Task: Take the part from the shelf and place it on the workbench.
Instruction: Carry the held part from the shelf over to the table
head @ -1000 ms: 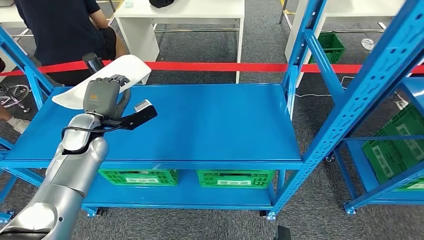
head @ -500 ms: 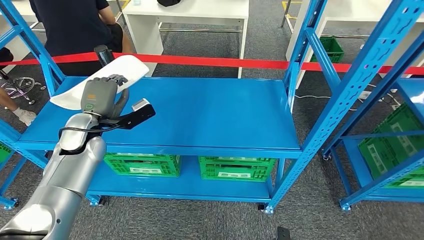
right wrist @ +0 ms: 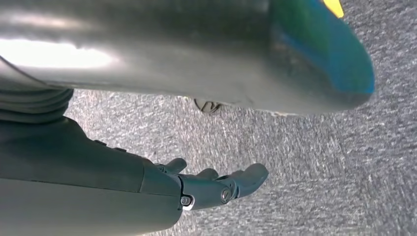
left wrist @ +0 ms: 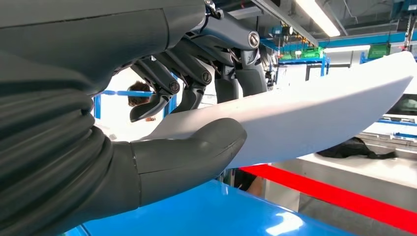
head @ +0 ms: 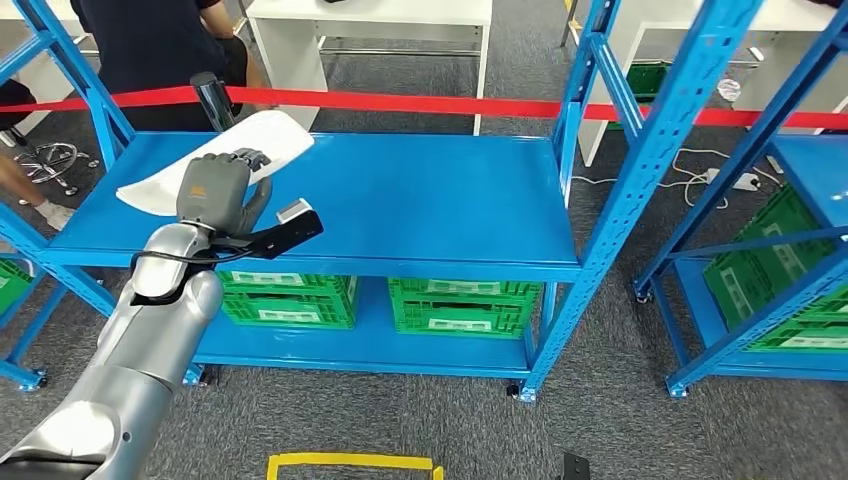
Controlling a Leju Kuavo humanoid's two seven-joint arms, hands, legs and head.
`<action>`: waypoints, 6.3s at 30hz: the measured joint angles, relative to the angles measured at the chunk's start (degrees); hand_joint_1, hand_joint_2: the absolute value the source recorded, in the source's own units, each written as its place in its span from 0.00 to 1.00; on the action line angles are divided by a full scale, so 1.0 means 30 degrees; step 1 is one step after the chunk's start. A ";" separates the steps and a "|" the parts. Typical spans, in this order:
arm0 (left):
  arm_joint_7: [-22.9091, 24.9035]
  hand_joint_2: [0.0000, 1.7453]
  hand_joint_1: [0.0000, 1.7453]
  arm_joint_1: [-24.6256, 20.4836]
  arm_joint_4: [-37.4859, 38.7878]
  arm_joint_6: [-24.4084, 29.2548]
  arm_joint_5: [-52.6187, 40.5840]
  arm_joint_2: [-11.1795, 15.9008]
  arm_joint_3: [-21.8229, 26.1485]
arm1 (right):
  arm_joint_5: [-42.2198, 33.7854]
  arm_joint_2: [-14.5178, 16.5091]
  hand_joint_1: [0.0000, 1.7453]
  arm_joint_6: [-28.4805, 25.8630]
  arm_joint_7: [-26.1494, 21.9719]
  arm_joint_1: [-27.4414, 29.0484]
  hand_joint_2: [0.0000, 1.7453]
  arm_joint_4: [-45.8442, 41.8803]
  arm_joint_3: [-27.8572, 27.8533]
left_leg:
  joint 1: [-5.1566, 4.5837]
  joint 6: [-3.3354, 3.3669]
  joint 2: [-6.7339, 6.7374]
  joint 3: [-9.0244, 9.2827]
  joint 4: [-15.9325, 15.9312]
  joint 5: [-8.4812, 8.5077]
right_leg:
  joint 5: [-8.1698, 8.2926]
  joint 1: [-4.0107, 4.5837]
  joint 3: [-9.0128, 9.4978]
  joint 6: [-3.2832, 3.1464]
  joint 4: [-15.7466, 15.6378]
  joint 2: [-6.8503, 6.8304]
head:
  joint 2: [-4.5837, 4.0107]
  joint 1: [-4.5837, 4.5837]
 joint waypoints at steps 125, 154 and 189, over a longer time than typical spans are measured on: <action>0.0570 1.00 1.00 -0.0184 0.1550 0.0929 0.2870 0.0949 0.0925 | 0.0721 0.0158 0.00 -0.0208 -0.0298 0.0071 0.00 -0.0009 -0.0477 | 0.0133 -0.0169 -0.0363 -0.0647 0.2739 -0.2008 | 0.0638 0.0049 -0.0160 -0.0134 -0.0476 -0.0260 | 0.0000 -0.0297; 0.0605 1.00 1.00 -0.0802 0.1475 0.0878 0.3142 0.0503 0.1188 | 0.0681 0.0138 0.00 -0.0253 -0.0340 0.0042 0.00 -0.0014 -0.0850 | 0.0074 0.0066 -0.1344 0.0246 0.0895 -0.1100 | 0.0533 -0.0008 -0.0286 0.0040 -0.0334 0.0402 | 0.0000 -0.0262; 0.1049 1.00 1.00 -0.0839 0.2016 0.1544 0.3464 0.0422 0.1413 | 0.0592 0.0131 0.00 -0.0337 -0.0350 0.0096 0.00 -0.0013 -0.1342 | -0.0008 0.0107 -0.0148 -0.0705 0.4486 -0.3226 | 0.0988 0.0289 -0.0390 -0.0190 -0.0769 -0.0582 | 0.0000 -0.0340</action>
